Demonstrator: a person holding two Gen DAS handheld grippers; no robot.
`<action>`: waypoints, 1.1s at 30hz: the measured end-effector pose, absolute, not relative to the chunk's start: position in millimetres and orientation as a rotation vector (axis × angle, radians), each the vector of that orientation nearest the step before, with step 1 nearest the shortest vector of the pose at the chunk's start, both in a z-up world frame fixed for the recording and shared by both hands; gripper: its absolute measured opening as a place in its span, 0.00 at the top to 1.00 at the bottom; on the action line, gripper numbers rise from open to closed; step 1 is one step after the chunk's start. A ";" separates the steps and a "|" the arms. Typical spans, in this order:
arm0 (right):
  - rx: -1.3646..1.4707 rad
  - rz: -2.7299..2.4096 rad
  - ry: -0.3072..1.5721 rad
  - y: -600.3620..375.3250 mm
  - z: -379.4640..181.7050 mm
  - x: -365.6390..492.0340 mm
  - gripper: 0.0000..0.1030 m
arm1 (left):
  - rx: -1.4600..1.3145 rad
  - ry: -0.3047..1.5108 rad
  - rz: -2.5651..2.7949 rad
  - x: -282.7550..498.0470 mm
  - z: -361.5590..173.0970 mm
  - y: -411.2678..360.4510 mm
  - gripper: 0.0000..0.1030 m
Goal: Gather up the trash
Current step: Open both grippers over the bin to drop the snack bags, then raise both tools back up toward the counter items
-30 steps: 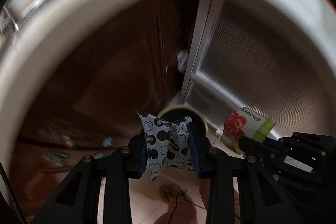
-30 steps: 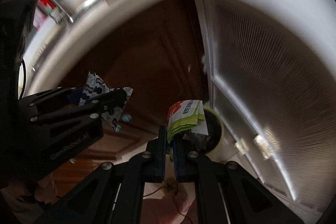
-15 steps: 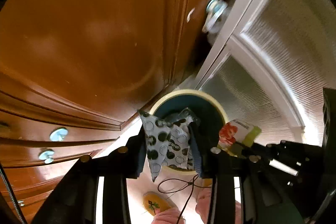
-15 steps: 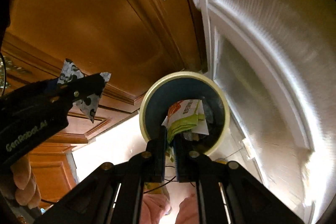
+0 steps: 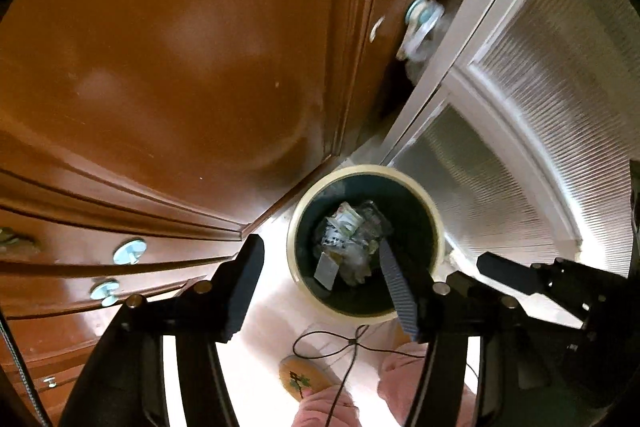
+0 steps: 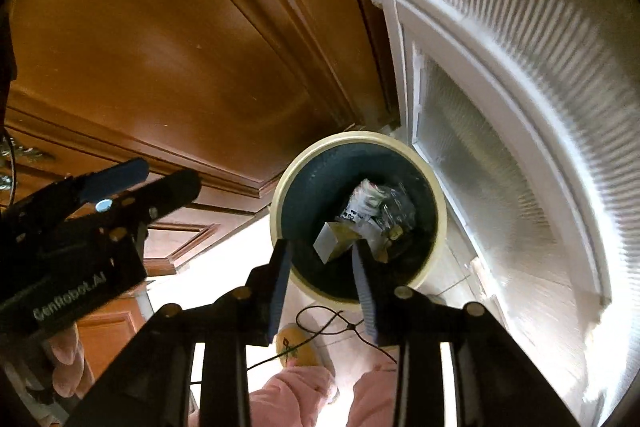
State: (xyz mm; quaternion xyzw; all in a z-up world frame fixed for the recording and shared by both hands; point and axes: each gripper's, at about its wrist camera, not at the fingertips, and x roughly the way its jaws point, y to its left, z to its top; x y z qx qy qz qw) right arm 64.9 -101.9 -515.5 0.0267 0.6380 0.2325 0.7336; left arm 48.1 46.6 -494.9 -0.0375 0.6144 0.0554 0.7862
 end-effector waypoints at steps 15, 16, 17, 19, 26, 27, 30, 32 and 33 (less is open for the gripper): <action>0.078 0.478 1.288 -129.7 -322.8 22.5 0.68 | -0.013 1.150 0.063 12.0 -280.4 28.2 0.43; 0.079 0.477 1.271 -131.5 -305.4 20.0 0.68 | 0.001 1.135 0.057 10.4 -262.3 28.7 0.43; 0.077 0.476 1.256 -132.1 -291.6 18.1 0.68 | 0.010 1.123 0.050 9.7 -250.3 28.4 0.43; 0.070 0.473 1.215 -133.7 -259.7 12.9 0.68 | 0.039 1.084 0.037 8.6 -218.0 27.9 0.43; 0.090 0.449 1.066 -140.6 -170.3 -2.1 0.68 | 0.071 0.932 -0.003 -0.4 -118.7 29.4 0.43; 0.091 0.443 1.040 -140.9 -161.8 -4.7 0.68 | 0.070 0.915 -0.012 -0.5 -107.7 28.9 0.43; 0.090 0.422 0.975 -145.3 -130.5 -9.2 0.68 | 0.086 0.866 -0.027 -3.3 -75.9 25.0 0.40; 0.099 0.408 0.932 -149.1 -114.0 -12.3 0.67 | 0.108 0.836 -0.026 -4.7 -56.0 21.9 0.34; 0.108 0.398 0.905 -153.0 -101.2 -13.9 0.66 | 0.113 0.827 -0.028 -5.3 -51.7 21.1 0.34</action>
